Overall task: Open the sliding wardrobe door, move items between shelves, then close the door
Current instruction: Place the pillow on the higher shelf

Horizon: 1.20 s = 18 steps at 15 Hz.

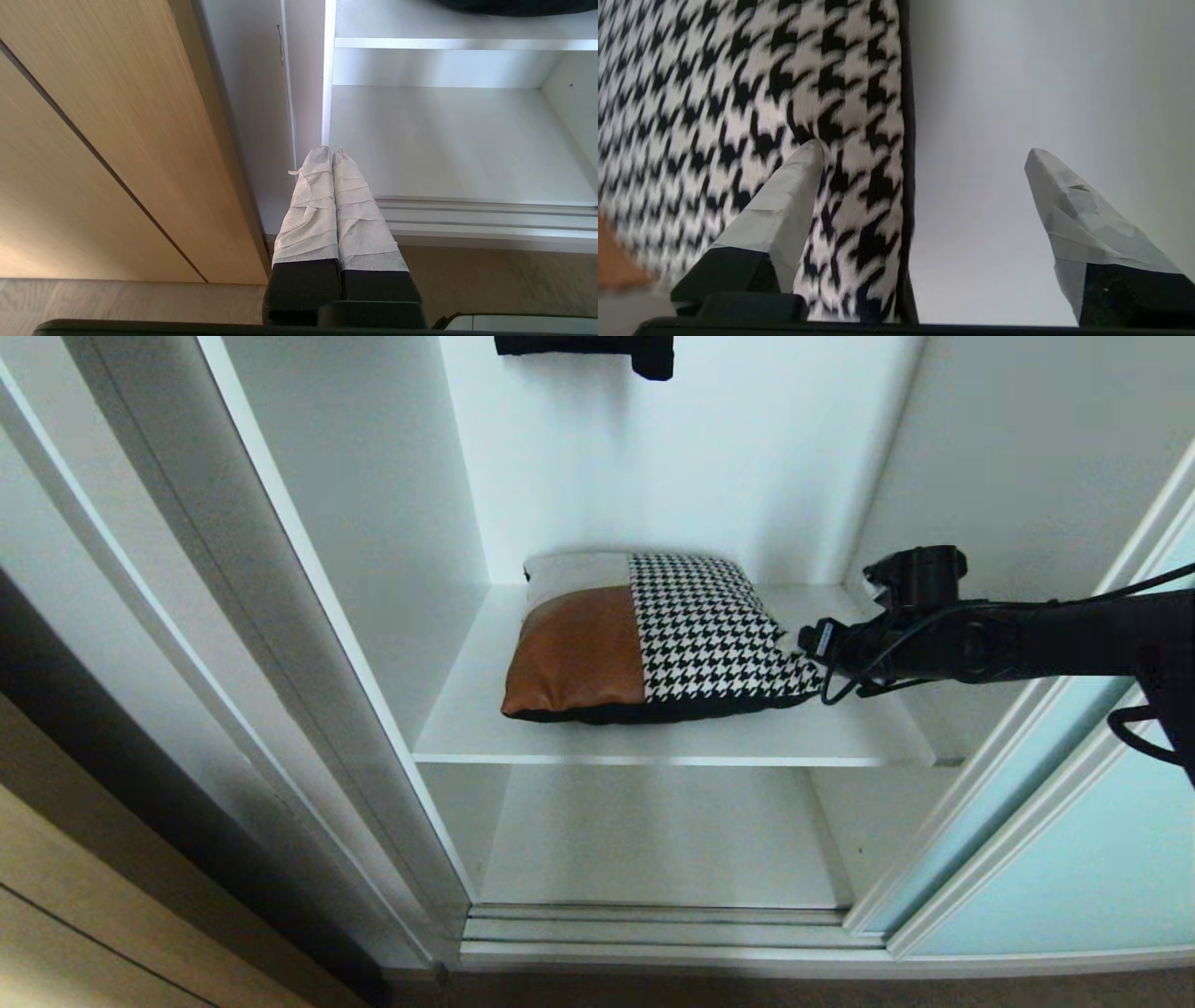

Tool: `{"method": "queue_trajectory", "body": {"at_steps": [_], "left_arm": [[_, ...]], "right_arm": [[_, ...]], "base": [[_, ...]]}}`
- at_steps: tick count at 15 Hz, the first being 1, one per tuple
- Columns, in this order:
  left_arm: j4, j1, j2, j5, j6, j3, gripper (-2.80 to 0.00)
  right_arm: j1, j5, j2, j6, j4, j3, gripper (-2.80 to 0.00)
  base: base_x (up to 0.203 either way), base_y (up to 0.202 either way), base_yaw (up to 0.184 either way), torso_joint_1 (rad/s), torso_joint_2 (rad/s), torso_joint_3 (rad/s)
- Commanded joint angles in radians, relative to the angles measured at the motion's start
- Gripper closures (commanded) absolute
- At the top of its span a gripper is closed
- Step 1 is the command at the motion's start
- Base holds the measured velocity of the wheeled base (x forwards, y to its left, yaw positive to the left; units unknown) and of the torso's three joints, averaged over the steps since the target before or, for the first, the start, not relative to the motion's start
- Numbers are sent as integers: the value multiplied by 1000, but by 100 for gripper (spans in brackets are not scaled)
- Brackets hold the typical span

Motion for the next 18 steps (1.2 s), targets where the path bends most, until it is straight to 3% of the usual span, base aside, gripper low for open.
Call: {"method": "queue_trajectory", "body": {"at_steps": [1, 5, 7, 9, 15, 16, 18], "left_arm": [[0, 0, 0, -1, 0, 0, 0], [0, 0, 0, -1, 0, 1, 0], [0, 0, 0, -1, 0, -1, 0], [0, 0, 0, 0, 0, 1, 0], [0, 0, 0, 0, 0, 0, 0], [0, 0, 0, 0, 0, 0, 0], [0, 0, 0, -1, 0, 1, 0]], "right_arm": [[-10, -3, 67, 4, -3, -62, -280], [4, 48, 80, 29, -53, -90, -280], [9, 76, 38, 135, -50, -84, -280], [11, 187, 20, 200, -54, -68, -280], [11, 200, 65, 208, -56, -66, -280], [12, 200, 61, 208, -55, -67, 0], [17, 205, 42, 205, -49, -67, 0]], "base": [[0, 0, 0, 0, 0, 0], [0, 0, 0, 0, 0, 0], [0, 0, 0, 0, 0, 0], [0, 0, 0, 0, 0, 0], [0, 0, 0, 0, 0, 0], [0, 0, 0, 0, 0, 0], [0, 0, 0, 0, 0, 0]]}}
